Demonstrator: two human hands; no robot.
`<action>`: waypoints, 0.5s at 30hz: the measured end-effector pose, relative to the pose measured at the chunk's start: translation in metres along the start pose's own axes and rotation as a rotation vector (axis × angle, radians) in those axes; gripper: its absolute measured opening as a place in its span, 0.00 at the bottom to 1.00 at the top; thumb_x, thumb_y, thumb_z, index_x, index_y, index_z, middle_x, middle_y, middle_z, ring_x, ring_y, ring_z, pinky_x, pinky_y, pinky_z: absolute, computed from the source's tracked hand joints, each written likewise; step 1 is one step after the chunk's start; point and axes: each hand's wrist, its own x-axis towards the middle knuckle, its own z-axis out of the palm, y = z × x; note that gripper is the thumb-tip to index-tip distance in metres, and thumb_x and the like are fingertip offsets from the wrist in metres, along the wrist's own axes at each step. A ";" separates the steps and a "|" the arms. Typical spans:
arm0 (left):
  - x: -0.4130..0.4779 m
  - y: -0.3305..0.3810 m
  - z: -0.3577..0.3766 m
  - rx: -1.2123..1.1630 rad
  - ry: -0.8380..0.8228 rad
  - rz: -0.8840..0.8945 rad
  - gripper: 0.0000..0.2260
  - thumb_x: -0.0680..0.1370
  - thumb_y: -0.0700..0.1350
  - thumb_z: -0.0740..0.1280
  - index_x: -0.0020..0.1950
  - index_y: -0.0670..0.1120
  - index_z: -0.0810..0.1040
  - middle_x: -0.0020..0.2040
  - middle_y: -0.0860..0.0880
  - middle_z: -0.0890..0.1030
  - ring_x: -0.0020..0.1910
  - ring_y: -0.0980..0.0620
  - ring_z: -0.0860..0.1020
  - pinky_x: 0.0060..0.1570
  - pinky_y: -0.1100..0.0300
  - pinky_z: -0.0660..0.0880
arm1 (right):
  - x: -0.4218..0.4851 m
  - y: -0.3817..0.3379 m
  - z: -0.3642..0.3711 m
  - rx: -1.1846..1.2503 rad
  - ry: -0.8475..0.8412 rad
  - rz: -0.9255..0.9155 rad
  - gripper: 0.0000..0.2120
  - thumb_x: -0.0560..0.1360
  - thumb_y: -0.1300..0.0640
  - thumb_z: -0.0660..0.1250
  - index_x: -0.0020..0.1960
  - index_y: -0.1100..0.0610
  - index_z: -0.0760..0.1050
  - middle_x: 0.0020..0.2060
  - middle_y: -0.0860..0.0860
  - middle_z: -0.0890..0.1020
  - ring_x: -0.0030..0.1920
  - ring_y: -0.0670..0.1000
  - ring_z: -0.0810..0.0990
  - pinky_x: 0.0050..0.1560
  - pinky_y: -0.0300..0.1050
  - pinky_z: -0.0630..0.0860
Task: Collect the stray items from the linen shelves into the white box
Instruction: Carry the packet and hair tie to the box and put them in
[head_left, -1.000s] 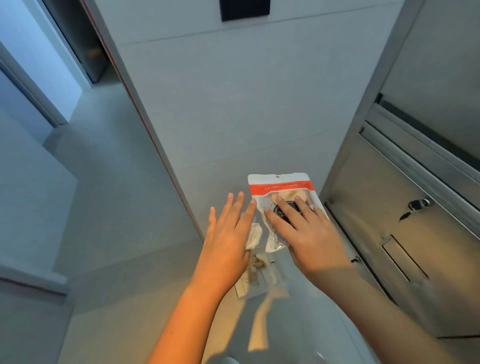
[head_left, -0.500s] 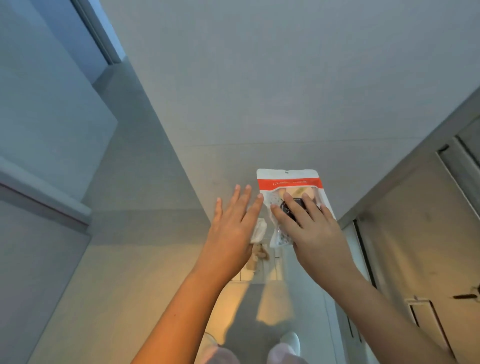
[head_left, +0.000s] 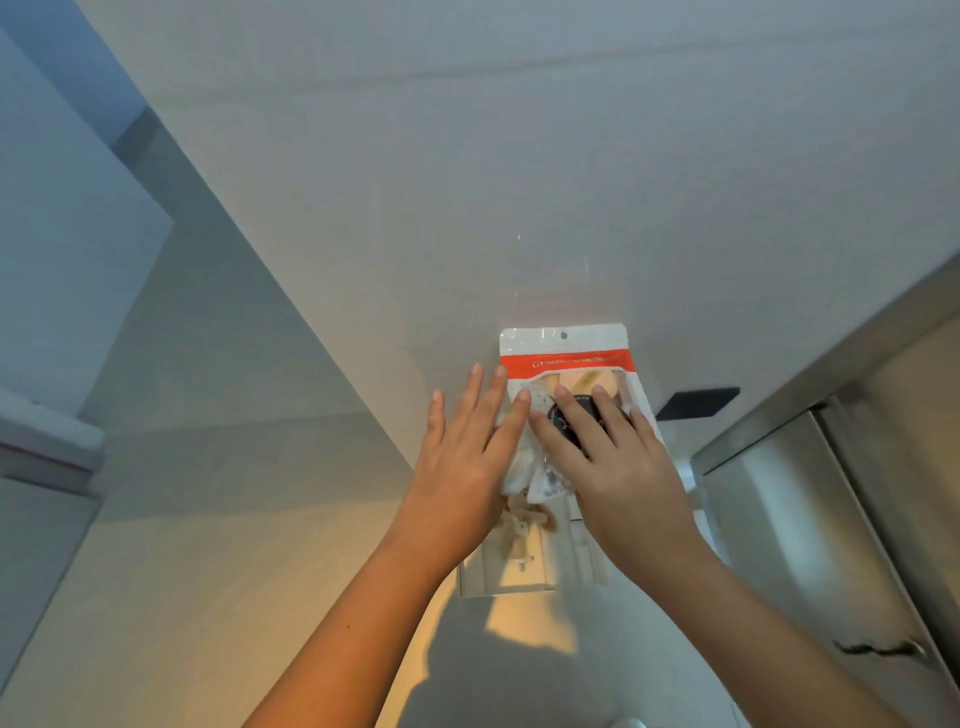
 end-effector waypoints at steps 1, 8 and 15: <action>-0.002 -0.006 0.020 0.002 -0.006 0.004 0.40 0.56 0.29 0.78 0.66 0.35 0.70 0.67 0.33 0.68 0.67 0.31 0.62 0.59 0.33 0.51 | -0.008 -0.001 0.018 0.000 0.003 -0.009 0.18 0.71 0.66 0.63 0.60 0.59 0.78 0.56 0.61 0.80 0.55 0.66 0.78 0.51 0.63 0.77; -0.022 -0.041 0.145 0.038 0.014 0.049 0.41 0.52 0.33 0.80 0.64 0.34 0.72 0.65 0.32 0.70 0.63 0.28 0.66 0.55 0.29 0.53 | -0.068 -0.003 0.131 -0.048 0.059 -0.060 0.19 0.70 0.62 0.71 0.60 0.58 0.78 0.57 0.61 0.79 0.56 0.65 0.78 0.51 0.62 0.77; -0.043 -0.078 0.260 0.126 0.077 0.148 0.44 0.57 0.35 0.80 0.68 0.39 0.63 0.68 0.35 0.68 0.67 0.33 0.63 0.59 0.33 0.56 | -0.123 0.002 0.230 -0.107 0.143 -0.083 0.17 0.71 0.62 0.68 0.60 0.57 0.77 0.58 0.60 0.79 0.57 0.65 0.77 0.51 0.63 0.77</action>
